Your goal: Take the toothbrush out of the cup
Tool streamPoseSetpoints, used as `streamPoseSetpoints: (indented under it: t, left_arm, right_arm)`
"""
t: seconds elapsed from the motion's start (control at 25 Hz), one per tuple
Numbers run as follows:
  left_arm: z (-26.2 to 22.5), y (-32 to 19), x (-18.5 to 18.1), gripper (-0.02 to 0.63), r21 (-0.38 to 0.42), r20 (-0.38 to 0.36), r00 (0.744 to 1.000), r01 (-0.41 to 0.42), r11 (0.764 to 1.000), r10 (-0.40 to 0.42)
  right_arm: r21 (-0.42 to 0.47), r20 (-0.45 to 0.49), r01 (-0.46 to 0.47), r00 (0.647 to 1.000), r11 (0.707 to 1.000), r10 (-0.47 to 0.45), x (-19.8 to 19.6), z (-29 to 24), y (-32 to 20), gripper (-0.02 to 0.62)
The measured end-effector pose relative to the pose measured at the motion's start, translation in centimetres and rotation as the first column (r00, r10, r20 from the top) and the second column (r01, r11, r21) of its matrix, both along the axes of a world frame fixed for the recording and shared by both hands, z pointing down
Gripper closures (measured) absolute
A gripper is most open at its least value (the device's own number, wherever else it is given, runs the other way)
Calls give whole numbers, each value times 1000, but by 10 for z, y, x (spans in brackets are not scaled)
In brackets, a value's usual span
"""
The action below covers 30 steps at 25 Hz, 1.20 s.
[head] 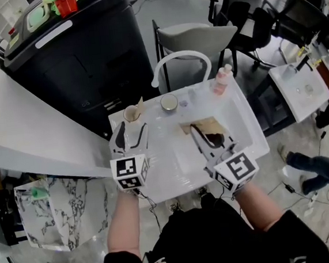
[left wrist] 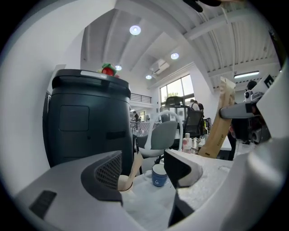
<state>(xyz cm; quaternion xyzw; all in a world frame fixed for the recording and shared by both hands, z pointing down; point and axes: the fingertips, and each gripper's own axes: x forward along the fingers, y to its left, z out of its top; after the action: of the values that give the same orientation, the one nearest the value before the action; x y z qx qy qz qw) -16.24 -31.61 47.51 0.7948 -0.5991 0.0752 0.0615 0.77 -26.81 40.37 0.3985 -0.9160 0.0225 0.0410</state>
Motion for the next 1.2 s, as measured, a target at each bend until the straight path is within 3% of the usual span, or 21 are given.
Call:
streamPoseSetpoints:
  t: [0.84,0.96,1.2]
  left_arm:
    - [121,-102,-7,338,-188,209,978,33,982,7]
    - [132,-108,-8,360,-202,233,973,47,978,1]
    - [139,-113,-11,452,-204,261,965,69,977,-13]
  right_arm:
    - [-90,-45,-75,996,993,71,24,38,-36,572]
    - [-135,-59,-98,994,986,90,29,45,-40,572]
    - [-115,-52,-92,995,989,86,34,49,-47,572]
